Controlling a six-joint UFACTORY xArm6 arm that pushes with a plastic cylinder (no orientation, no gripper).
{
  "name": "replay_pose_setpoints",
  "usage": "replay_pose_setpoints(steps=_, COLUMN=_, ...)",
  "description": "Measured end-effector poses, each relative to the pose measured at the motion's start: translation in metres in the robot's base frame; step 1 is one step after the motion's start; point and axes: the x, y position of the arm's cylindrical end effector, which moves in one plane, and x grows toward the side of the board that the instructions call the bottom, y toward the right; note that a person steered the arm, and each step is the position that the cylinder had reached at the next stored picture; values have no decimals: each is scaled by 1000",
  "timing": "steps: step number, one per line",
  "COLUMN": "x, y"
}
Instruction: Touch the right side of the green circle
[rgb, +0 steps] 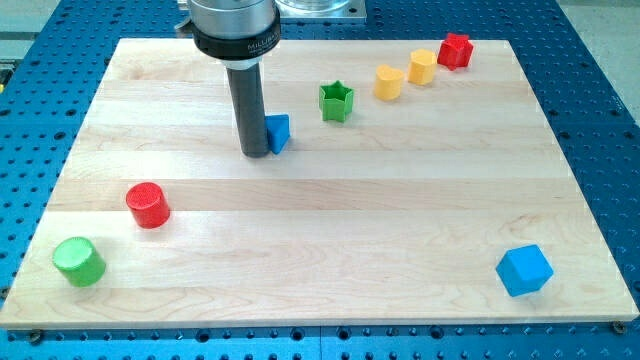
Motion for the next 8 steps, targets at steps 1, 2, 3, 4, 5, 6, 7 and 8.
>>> replay_pose_setpoints(steps=1, x=-6, y=0)
replay_pose_setpoints(steps=2, x=65, y=-26)
replay_pose_setpoints(steps=3, x=126, y=-30)
replay_pose_setpoints(steps=4, x=180, y=-48)
replay_pose_setpoints(steps=5, x=197, y=-91)
replay_pose_setpoints(steps=6, x=185, y=-129)
replay_pose_setpoints(steps=7, x=176, y=-138)
replay_pose_setpoints(steps=8, x=179, y=-155)
